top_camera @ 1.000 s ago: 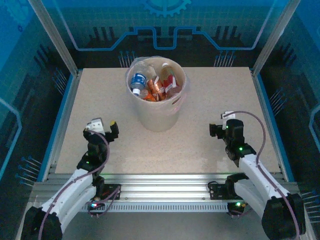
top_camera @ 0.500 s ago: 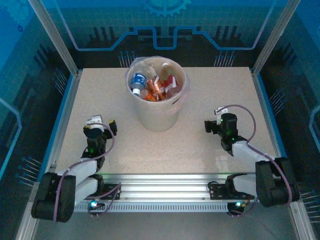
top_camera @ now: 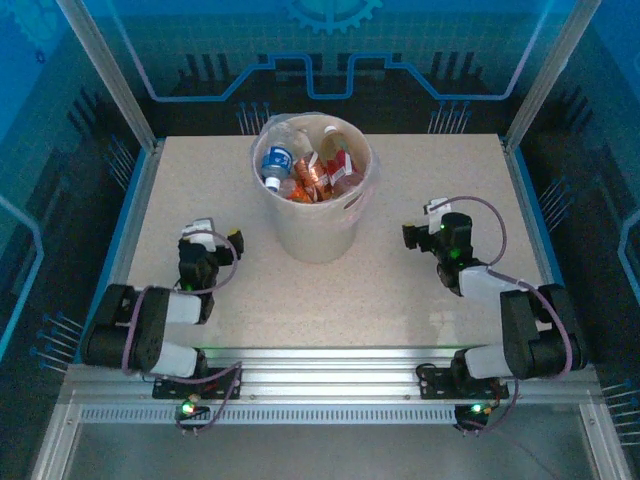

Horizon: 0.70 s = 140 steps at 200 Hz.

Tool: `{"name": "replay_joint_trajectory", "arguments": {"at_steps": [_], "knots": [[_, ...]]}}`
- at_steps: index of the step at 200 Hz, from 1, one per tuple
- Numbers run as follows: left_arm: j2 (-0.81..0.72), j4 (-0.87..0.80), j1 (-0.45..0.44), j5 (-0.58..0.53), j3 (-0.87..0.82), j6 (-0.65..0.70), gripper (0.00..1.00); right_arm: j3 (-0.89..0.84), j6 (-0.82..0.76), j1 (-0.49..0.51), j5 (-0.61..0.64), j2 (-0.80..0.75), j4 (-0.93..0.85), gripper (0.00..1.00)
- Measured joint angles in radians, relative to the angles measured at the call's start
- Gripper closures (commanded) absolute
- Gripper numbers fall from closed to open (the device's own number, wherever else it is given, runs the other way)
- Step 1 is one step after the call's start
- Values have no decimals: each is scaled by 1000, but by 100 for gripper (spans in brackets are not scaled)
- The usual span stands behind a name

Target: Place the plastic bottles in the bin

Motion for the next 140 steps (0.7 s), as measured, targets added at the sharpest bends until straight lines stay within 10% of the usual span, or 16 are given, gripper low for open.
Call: {"name": "replay_joint_trajectory", "arguments": {"at_steps": [140], "knots": [[90, -143, 5, 92, 175, 22, 1, -69, 0, -57, -169, 94, 215, 0]]}}
